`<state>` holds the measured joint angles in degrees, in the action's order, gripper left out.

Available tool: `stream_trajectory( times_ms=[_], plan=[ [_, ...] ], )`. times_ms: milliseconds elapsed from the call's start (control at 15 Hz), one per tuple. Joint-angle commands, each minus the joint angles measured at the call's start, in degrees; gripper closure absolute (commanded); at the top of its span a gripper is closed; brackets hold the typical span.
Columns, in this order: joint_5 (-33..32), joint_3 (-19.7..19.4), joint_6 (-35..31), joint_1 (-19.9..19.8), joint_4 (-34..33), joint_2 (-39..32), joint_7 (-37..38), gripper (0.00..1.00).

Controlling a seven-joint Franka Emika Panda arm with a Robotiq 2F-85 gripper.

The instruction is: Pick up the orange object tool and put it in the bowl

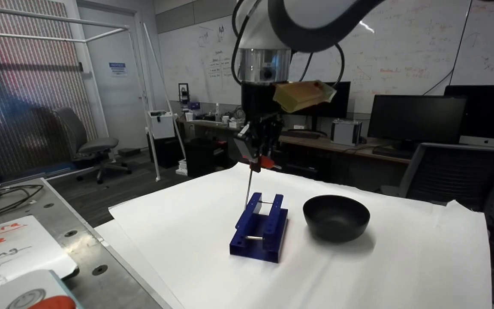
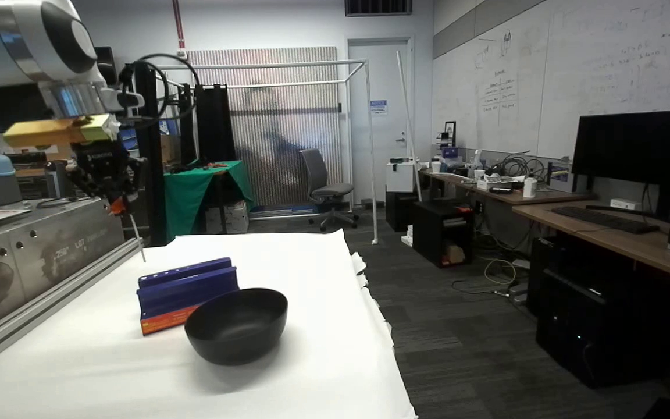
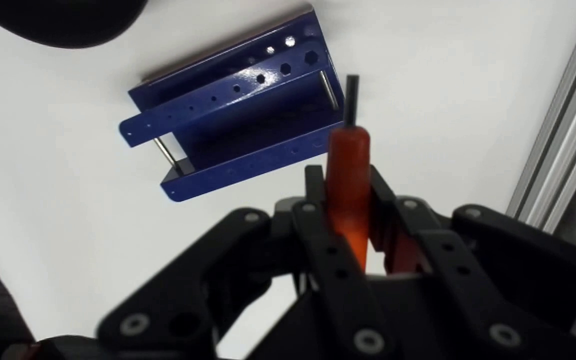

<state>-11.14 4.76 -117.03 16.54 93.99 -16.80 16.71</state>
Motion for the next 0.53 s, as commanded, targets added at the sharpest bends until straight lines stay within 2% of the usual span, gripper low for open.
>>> stream_trajectory(
  times_ms=[0,200,467],
  plan=[
    [-6.7,-1.3,9.4,0.1,-2.4,4.2,7.5,0.87],
    [-10.1,-2.3,18.5,-2.2,-4.6,2.7,9.1,0.87],
    [-14.0,-5.1,23.8,-5.0,-5.4,-2.4,12.9,0.87]
  ],
)
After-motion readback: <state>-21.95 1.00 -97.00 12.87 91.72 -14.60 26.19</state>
